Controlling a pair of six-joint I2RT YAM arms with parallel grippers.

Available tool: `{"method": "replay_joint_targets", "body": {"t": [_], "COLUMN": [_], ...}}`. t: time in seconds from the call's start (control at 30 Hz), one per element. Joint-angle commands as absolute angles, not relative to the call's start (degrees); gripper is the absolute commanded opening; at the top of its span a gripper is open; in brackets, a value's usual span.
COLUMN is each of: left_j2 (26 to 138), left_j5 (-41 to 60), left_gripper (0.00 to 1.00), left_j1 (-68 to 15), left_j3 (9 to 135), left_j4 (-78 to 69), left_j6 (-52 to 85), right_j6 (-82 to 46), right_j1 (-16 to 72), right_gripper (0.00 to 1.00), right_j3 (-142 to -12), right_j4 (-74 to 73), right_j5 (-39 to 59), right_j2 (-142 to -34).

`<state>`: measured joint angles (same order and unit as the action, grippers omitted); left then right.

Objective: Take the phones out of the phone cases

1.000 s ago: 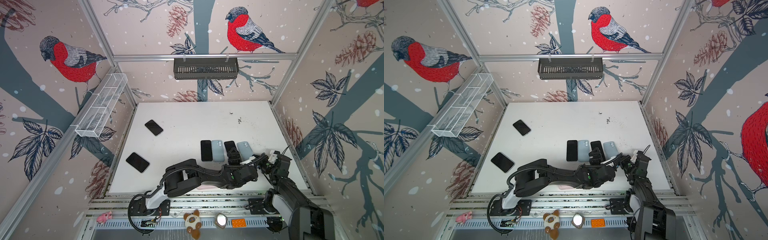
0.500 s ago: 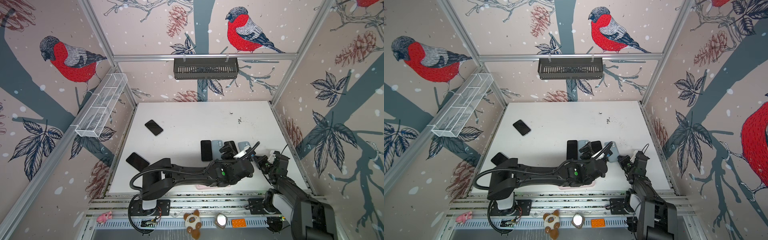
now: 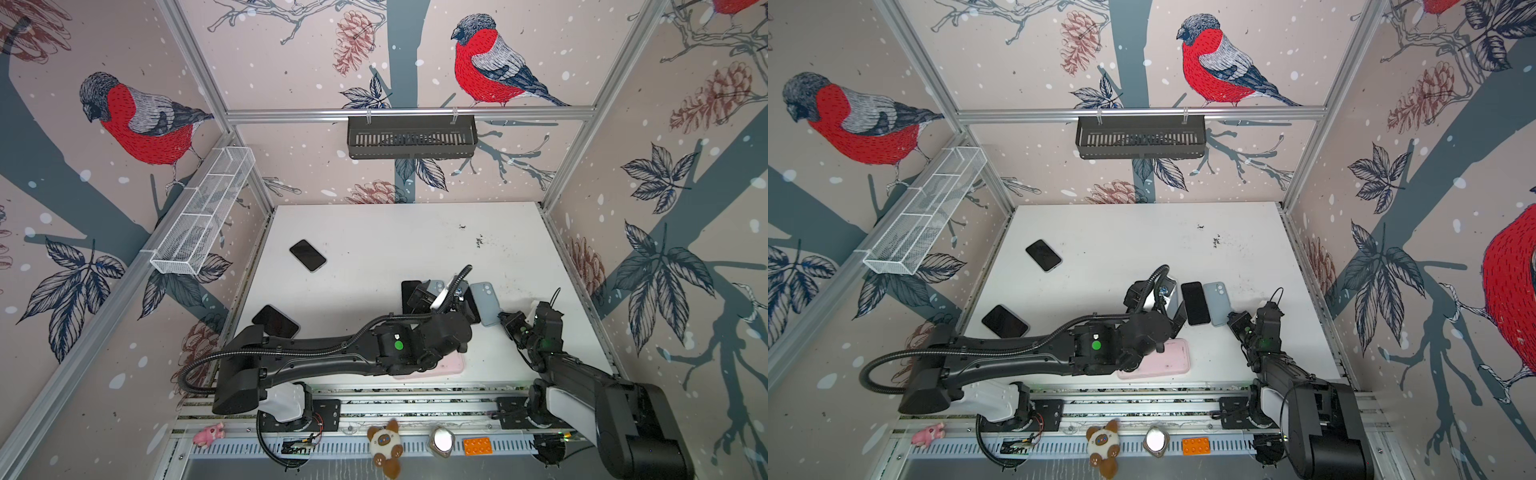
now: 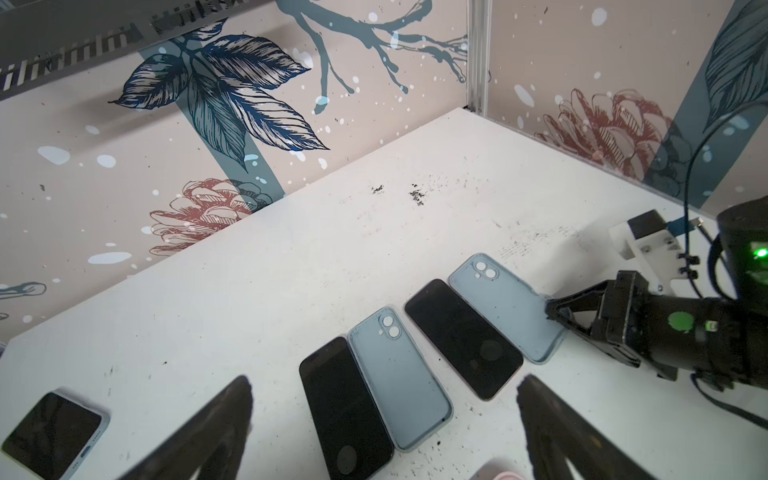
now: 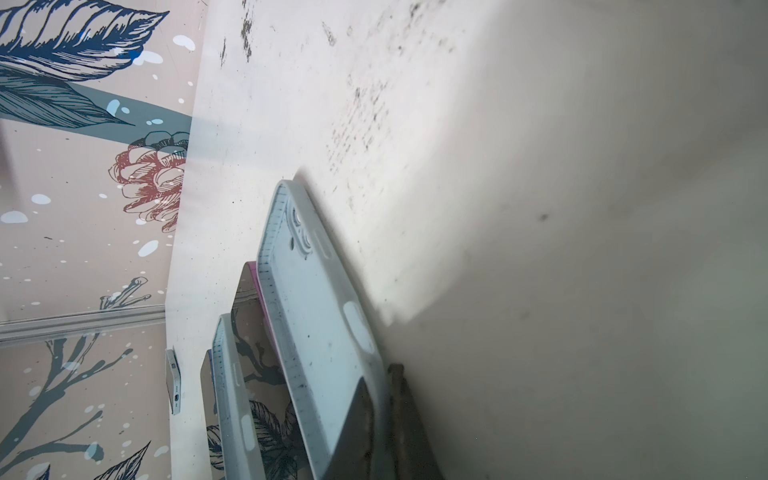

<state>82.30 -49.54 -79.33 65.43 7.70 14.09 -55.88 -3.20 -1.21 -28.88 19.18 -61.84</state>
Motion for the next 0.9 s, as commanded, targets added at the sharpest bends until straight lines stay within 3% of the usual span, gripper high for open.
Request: {"method": "replay_joint_targets", "body": {"t": [0.0,0.87], "left_j2": [79.9,77.7], "left_j5": [-49.1,-49.5], "left_gripper": [0.98,0.98], "left_j1": [-79.5,-79.5], "left_j3": [64.2,63.2], "left_j4": [8.2,10.0], "left_j6": [18.1,20.5], "right_j6": [-58.8,-70.0], "right_j1": [-1.9,13.6], "right_gripper": [0.0,0.0], "right_j3": [-0.6,0.7], "right_j4": [-31.1,-38.2], "right_j5": [15.8,7.4], "right_j2": [-62.0,-66.4]}}
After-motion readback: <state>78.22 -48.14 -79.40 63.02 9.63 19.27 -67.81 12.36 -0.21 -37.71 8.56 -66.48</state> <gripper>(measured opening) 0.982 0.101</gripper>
